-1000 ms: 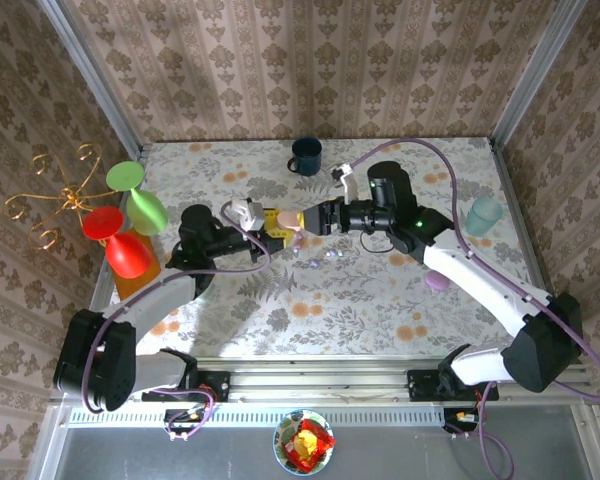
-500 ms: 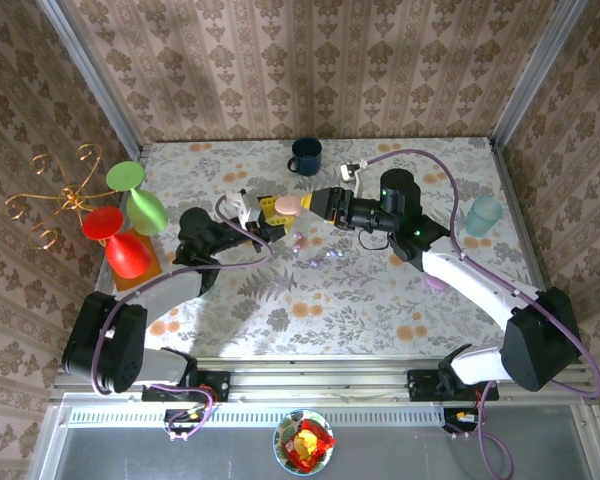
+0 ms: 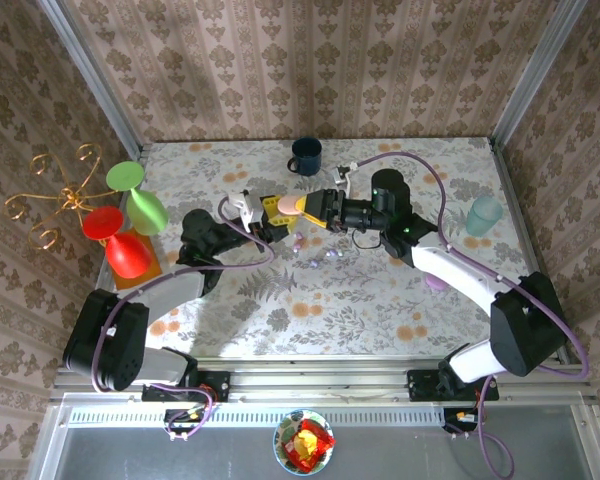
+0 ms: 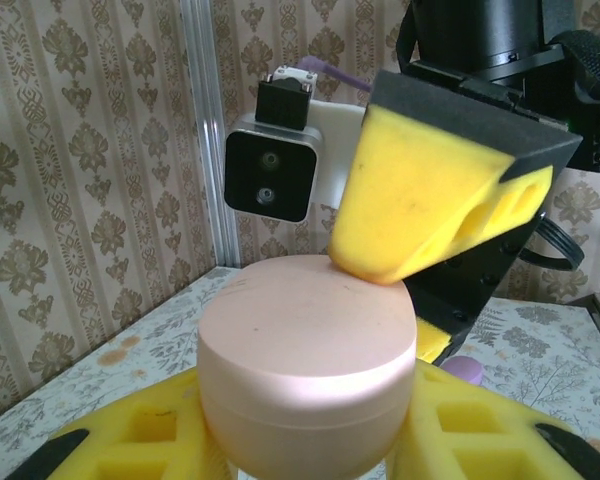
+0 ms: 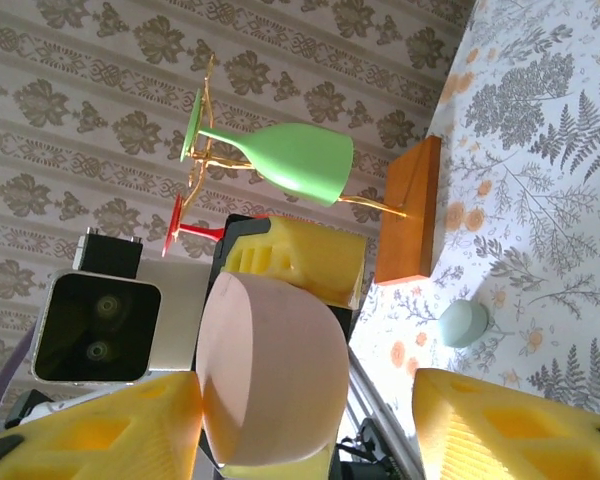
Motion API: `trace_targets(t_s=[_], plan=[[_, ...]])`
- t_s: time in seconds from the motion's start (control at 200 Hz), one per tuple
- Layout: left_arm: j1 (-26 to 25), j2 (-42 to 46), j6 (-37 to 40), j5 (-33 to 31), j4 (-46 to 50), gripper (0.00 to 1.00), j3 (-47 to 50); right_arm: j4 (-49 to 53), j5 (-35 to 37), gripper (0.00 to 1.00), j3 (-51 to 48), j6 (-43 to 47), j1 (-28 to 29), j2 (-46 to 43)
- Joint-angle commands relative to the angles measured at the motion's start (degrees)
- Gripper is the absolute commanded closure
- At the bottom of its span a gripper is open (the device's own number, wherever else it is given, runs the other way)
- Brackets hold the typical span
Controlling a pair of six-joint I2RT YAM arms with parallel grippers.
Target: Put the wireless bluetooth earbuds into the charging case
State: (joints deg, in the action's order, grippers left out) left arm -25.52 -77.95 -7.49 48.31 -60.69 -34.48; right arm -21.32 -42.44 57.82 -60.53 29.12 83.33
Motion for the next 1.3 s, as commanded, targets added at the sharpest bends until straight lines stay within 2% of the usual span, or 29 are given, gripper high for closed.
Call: trace_targets(t_s=[0.0, 0.115, 0.36, 0.405, 0.48, 0.555, 0.65, 0.765, 0.8, 0.975, 1.295], plan=[[-0.25, 1.56, 1.57, -0.72, -0.25, 0.68, 0.37, -2.38, -1.38, 0.53, 1.55, -0.78, 0.25, -0.22], [-0.23, 2.75, 3.27, -0.86, 2.5, 0.68, 0.55, -3.32, -1.33, 0.69, 1.24, -1.46, 0.24, -0.26], [-0.23, 4.63, 6.71, -1.48, 8.04, 0.65, 0.38, -4.19, -0.06, 0.77, 0.46, -1.96, 0.07, -0.35], [-0.24, 5.02, 7.02, -1.68, 8.96, 0.6, 0.29, -4.02, 0.68, 0.77, 0.07, -1.8, -0.18, -0.74], [-0.24, 5.9, 7.72, -2.24, 11.6, 0.38, 0.1, -2.87, 2.36, 0.77, -0.71, -1.03, -1.01, -1.44], [-0.12, 7.67, 9.34, -3.49, 16.94, 0.23, -0.3, -1.3, 5.02, 0.77, -2.04, -0.14, -2.38, -2.4], [-0.12, 10.47, 13.93, -6.84, 25.42, 0.12, -0.63, 1.82, 9.37, 0.76, -4.12, 1.17, -5.16, -3.04], [-0.23, 12.57, 18.59, -13.74, 35.67, 0.03, -1.81, 3.87, 16.52, 0.77, -6.65, 1.91, -9.27, -2.17], [-2.47, 12.73, 19.83, -16.38, 38.81, 0.02, -2.32, 3.87, 18.39, 0.77, -7.2, 2.1, -10.23, -1.51], [-5.44, 10.75, 23.6, -24.51, 48.1, 0.0, -4.05, 3.86, 26.16, 0.8, -7.43, 4.28, -14.57, 5.58], [-10.43, 7.31, 25.03, -33.7, 56.17, 0.0, -6.21, 1.55, 27.14, 0.78, -1.99, 6.17, -16.16, 22.97]])
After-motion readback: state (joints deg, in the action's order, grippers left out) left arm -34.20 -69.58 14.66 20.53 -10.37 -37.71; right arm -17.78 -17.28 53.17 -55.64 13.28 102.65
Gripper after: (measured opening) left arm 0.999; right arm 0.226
